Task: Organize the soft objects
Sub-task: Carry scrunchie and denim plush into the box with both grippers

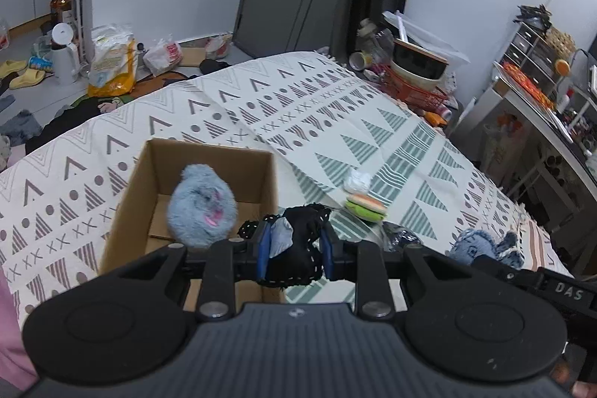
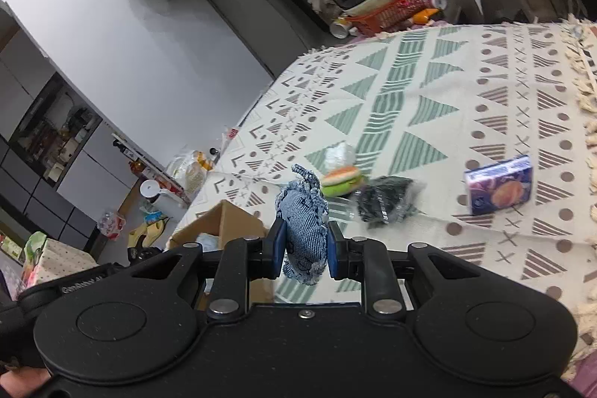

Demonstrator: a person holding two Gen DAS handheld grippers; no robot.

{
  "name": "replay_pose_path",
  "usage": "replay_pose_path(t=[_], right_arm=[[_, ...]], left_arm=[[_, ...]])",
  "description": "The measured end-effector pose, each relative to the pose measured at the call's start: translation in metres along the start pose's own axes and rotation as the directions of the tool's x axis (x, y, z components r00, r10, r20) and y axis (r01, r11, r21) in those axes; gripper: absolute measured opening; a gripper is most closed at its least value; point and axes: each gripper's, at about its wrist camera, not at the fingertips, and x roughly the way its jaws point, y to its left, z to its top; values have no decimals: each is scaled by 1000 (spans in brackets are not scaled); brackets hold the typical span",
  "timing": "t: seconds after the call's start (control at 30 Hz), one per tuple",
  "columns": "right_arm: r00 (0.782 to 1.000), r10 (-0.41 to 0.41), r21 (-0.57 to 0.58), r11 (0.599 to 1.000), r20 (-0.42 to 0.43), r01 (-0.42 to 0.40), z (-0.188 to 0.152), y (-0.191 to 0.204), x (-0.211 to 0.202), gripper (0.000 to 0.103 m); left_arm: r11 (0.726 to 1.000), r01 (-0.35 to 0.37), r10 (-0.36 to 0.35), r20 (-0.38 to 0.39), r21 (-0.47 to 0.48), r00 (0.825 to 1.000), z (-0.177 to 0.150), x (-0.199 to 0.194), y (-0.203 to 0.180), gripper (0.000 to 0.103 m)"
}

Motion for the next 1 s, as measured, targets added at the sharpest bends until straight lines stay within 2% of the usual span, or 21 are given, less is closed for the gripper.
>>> replay_pose_path(t=[0.3,0.57,1.0], right_arm=[[1000,25,-41,999,-6,-25,1,34,14,22],[998,49,-76,996,-29,-51,-3,66,39,22],[991,84,-102,990,-104,-95,-13,103,87,22]], left_arm=[[998,0,0,4,-65,1000,9,0,33,27],[987,-44,43,-9,-154,999,20,8,72,27],[962,-69,59,-45,-263,997,30,24,122,27]])
